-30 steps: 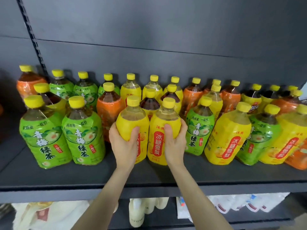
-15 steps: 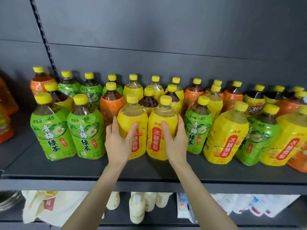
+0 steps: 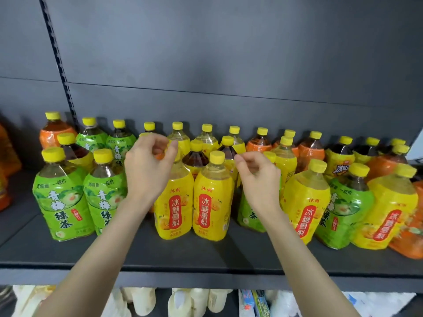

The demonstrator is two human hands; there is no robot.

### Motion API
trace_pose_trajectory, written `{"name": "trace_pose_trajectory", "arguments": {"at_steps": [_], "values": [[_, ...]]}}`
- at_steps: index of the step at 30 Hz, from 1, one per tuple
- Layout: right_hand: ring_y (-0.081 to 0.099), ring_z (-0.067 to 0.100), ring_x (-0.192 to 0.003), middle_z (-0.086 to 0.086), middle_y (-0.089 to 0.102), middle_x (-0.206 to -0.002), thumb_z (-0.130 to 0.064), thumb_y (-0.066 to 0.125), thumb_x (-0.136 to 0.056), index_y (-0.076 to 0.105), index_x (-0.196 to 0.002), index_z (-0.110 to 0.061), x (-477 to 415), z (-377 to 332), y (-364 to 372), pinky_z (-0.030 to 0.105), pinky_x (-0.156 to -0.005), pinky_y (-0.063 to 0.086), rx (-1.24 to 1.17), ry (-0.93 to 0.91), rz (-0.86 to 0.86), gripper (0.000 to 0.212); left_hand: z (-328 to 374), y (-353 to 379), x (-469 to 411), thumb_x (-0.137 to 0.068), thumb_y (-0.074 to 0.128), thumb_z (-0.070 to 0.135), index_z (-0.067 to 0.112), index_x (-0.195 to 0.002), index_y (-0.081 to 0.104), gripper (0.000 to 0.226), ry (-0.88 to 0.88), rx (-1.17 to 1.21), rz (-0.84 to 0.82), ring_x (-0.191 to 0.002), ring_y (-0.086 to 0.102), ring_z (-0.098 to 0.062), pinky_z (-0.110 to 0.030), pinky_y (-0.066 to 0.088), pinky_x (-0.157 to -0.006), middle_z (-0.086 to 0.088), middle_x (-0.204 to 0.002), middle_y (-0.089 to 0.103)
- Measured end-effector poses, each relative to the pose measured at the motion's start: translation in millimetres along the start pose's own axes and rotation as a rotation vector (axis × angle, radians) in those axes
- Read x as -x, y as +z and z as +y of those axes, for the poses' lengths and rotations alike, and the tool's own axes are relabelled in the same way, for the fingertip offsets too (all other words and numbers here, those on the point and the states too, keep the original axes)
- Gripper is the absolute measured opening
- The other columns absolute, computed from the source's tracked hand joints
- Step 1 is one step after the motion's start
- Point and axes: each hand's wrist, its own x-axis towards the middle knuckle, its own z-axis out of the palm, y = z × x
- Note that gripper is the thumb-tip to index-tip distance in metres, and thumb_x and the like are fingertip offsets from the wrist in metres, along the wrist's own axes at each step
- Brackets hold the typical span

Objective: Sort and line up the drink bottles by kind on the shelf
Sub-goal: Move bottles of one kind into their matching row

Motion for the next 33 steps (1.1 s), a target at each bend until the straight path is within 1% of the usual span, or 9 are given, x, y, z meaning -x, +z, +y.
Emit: {"name": "trace_pose_trajectory", "arguments": {"at_steps": [5,10,14,16,19,21,24,28,33], "values": [[0.061,0.008,-0.085,0.001,0.07,-0.095,-0.026,0.063,-0.091,0.068,-0.104,-0.008,-54.5,-2.0,11.7,0.011,-0.075,0.046,-0.004,0.029,-0.106,0.022,5.0,28.3,-59.8,-0.084,0.068,0.036,0.011,-0.093,0.068,0.026,-0.022,-0.04,-0.337,-0.082,0.063,-0.015,-0.028,0.049,-0.079,0.001,-0.085,0.068],[0.056,0.021,-0.118,0.009,0.062,-0.125,-0.03,0.063,-0.092,0.055,-0.128,-0.007,-92.0,12.5,37.5,0.033,-0.101,0.044,0.02,0.164,-0.278,0.043,-18.1,59.3,-98.7,-0.077,0.07,0.05,0.013,-0.103,0.068,0.046,-0.089,-0.127,-0.781,-0.097,0.062,-0.017,-0.032,0.049,-0.088,-0.001,-0.099,0.068],[0.046,0.027,-0.13,0.012,0.05,-0.14,-0.034,0.059,-0.094,0.04,-0.14,-0.006,-104.6,26.5,56.4,0.038,-0.108,0.039,0.04,0.265,-0.354,0.058,-35.1,70.3,-106.8,-0.073,0.07,0.056,0.016,-0.1,0.069,0.049,-0.136,-0.073,-0.978,-0.1,0.062,-0.016,-0.034,0.05,-0.091,0.001,-0.103,0.068],[0.044,0.028,-0.131,0.011,0.048,-0.142,-0.032,0.059,-0.094,0.036,-0.142,-0.005,-107.0,33.1,63.7,0.038,-0.108,0.038,0.04,0.306,-0.381,0.059,-40.1,71.6,-108.2,-0.062,0.072,0.068,0.012,-0.095,0.069,0.065,-0.149,-0.03,-1.071,-0.1,0.063,-0.019,-0.042,0.051,-0.092,-0.003,-0.104,0.067],[0.049,0.028,-0.126,0.012,0.053,-0.136,-0.027,0.06,-0.094,0.04,-0.14,-0.006,-110.6,42.6,71.8,0.039,-0.105,0.041,0.072,0.32,-0.379,0.055,-48.6,75.0,-113.4,-0.048,0.069,0.08,-0.005,-0.097,0.063,0.098,-0.118,0.021,-1.158,-0.082,0.056,-0.02,-0.046,0.052,-0.085,-0.01,-0.086,0.056],[0.053,0.027,-0.121,0.01,0.057,-0.129,-0.025,0.06,-0.094,0.044,-0.137,-0.008,-112.5,46.4,75.5,0.036,-0.1,0.043,0.065,0.334,-0.363,0.049,-50.1,77.6,-115.0,-0.06,0.07,0.071,-0.005,-0.094,0.064,0.083,-0.101,0.055,-1.175,-0.077,0.052,-0.02,-0.041,0.05,-0.074,-0.012,-0.082,0.053],[0.056,0.024,-0.113,0.008,0.062,-0.12,-0.027,0.059,-0.094,0.05,-0.131,-0.009,-112.0,50.2,79.6,0.035,-0.096,0.044,0.012,0.359,-0.348,0.041,-50.9,82.4,-113.7,-0.083,0.064,0.046,0.006,-0.096,0.068,0.043,-0.097,0.085,-1.148,-0.08,0.055,-0.015,-0.037,0.05,-0.076,-0.008,-0.085,0.061],[0.059,0.022,-0.103,0.01,0.065,-0.111,-0.029,0.057,-0.095,0.056,-0.12,-0.007,-106.0,51.7,85.3,0.035,-0.09,0.047,-0.064,0.395,-0.331,0.033,-53.4,84.4,-110.7,-0.086,0.057,0.045,0.01,-0.101,0.068,0.039,-0.079,0.088,-1.123,-0.089,0.063,-0.018,-0.035,0.05,-0.084,-0.007,-0.096,0.069],[0.055,0.014,-0.088,0.004,0.063,-0.098,-0.03,0.056,-0.095,0.059,-0.111,-0.005,-101.2,50.9,87.9,0.025,-0.077,0.039,-0.07,0.35,-0.27,0.03,-54.2,90.7,-102.0,-0.095,0.051,0.028,0.015,-0.089,0.061,0.017,-0.087,0.18,-1.09,-0.056,0.054,0.009,-0.008,0.039,-0.054,0.013,-0.068,0.057]]}}
